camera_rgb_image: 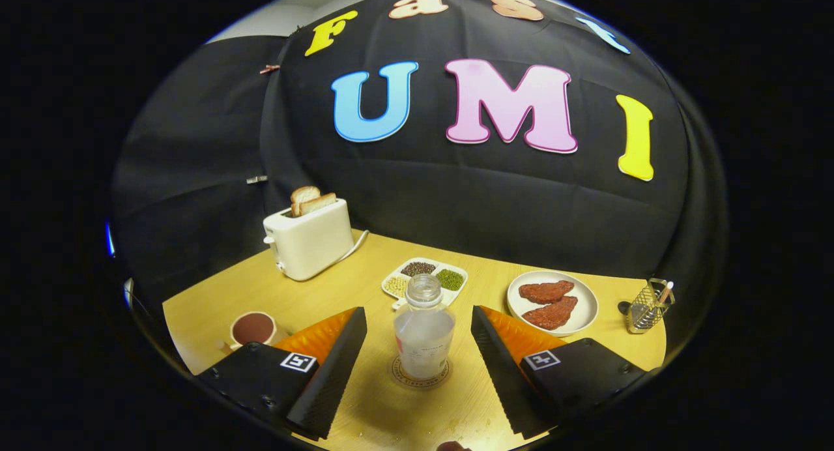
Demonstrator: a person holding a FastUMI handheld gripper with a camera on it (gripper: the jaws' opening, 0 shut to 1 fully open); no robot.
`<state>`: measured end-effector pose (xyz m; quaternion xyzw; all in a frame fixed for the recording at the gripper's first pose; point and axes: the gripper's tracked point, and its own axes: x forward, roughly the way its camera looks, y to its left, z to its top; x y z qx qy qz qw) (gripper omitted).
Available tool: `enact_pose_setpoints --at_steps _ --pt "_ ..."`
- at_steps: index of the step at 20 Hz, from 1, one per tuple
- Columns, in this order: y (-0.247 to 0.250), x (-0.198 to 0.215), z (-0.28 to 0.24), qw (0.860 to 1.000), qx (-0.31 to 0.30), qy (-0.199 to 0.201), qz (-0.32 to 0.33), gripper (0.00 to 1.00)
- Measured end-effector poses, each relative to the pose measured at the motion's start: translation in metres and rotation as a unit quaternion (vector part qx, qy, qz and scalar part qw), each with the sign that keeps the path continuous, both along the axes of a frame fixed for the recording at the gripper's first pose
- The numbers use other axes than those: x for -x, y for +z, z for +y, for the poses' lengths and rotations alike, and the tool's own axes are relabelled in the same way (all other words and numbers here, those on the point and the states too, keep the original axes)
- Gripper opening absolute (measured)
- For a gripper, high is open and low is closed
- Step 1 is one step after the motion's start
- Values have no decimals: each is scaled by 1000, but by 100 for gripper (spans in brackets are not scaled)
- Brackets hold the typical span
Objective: Take the bottle from table, then pour the juice into the cup, finally place the bottle on the coaster
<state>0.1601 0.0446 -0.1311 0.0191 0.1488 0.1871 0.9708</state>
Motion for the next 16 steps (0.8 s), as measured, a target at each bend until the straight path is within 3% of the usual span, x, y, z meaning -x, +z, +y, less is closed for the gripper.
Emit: enact_pose_setpoints --at_steps 4,10,16 --pt "64 28 -44 996 4 -62 -58 98" --pt "159 109 -117 975 51 -158 -148 97" --pt "199 200 -166 953 61 -235 -183 97"
